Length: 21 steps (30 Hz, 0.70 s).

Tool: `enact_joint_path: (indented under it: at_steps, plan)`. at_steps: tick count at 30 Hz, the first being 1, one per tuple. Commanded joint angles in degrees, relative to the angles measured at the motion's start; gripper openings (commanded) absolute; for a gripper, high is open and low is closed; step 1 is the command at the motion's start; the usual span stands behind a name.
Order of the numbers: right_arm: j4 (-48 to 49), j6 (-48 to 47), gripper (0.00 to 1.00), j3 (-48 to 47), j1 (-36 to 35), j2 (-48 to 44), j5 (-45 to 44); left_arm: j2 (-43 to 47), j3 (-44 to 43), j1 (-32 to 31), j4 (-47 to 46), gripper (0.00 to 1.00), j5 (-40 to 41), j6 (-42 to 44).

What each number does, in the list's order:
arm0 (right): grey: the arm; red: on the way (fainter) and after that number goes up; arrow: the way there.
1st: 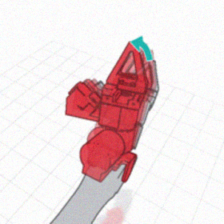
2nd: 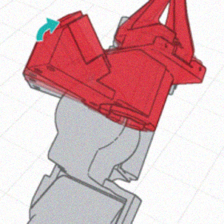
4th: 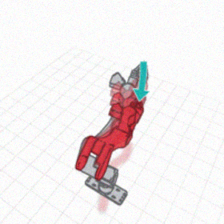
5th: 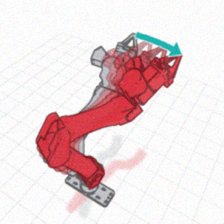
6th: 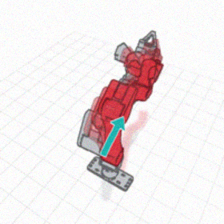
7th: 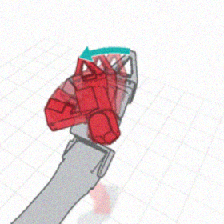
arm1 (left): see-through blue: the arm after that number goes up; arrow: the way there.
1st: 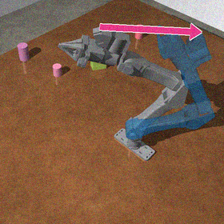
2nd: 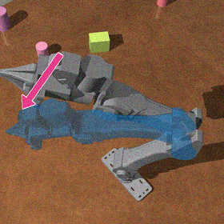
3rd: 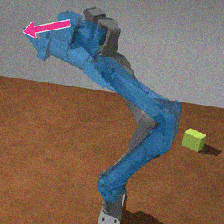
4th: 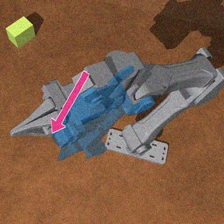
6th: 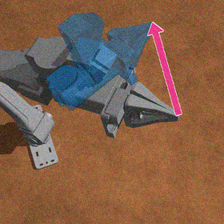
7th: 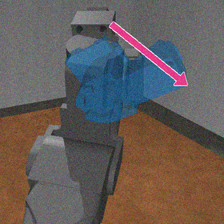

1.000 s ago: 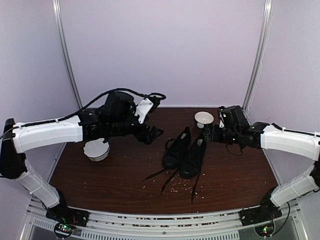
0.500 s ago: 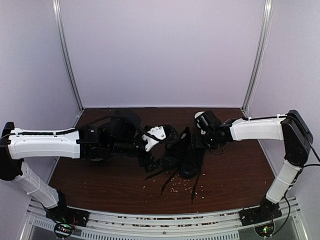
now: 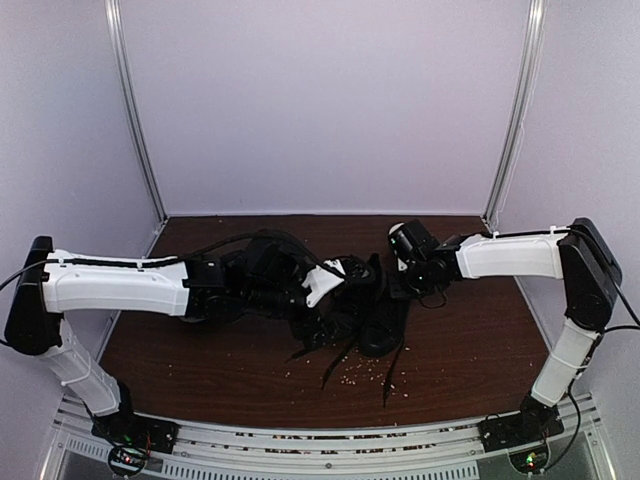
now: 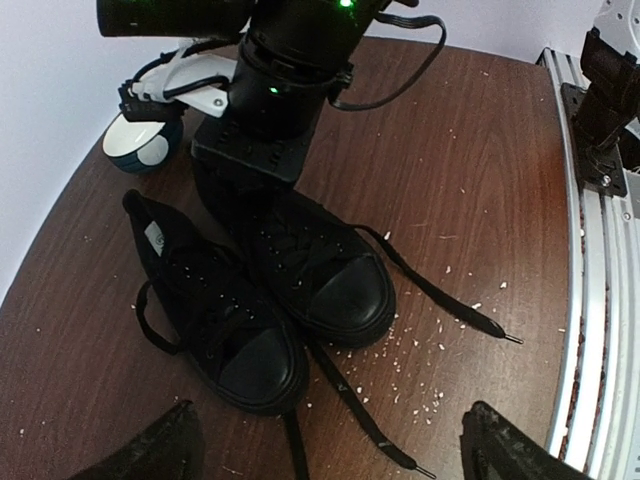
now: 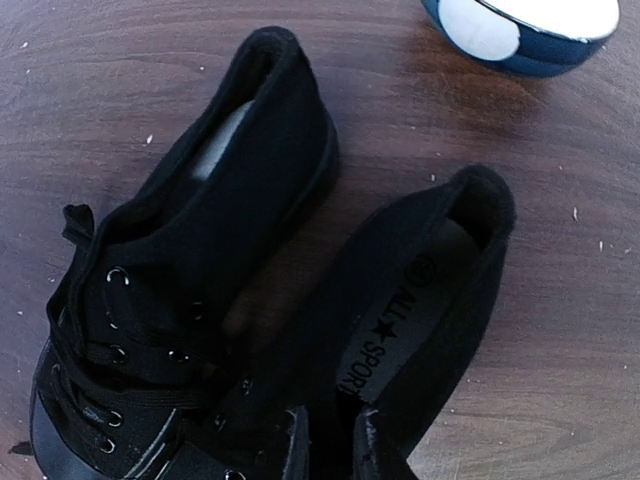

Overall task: Tie the shoes
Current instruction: Adjust the shoe at the center of the board.

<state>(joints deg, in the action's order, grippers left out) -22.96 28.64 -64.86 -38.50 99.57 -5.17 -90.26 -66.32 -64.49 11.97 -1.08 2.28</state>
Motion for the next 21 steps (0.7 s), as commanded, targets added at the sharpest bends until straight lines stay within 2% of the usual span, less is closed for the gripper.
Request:
enact_joint_path:
  at_steps: [1, 3, 5, 7, 12, 17, 21]
  plan:
    - [-0.2, -5.7, 0.14, -1.9, -0.6, 0.8, 3.9, -2.2, 1.6, 0.3, -5.6, 0.86, -2.6, 0.2]
    - [-1.1, -8.5, 0.13, -3.5, -0.5, 1.3, 4.2, -5.5, -1.1, 0.3, 0.0, 0.81, -1.8, 3.2]
    - [-3.0, -11.8, 0.13, -5.8, -0.5, 1.9, 3.0, -9.5, -3.9, 0.3, 4.4, 0.71, 0.4, 5.9]
    - [-5.6, -13.7, 0.12, -8.6, -0.3, 2.3, 0.6, -11.4, -4.5, 0.5, 4.5, 0.66, 4.4, 8.1]
    - [-8.6, -15.8, 0.19, -9.6, -0.3, -0.2, 0.7, -16.5, -8.5, 1.3, 2.5, 0.65, 9.6, 12.7]
    - [-6.8, -11.2, 0.28, -3.6, -0.3, -6.1, 2.4, -22.3, -11.4, 2.0, 1.5, 0.6, 18.2, 16.0]
    - [-5.4, -7.7, 0.3, 1.4, -0.1, -9.0, 1.8, -23.6, -10.8, 4.5, 0.7, 0.58, 20.8, 16.5]
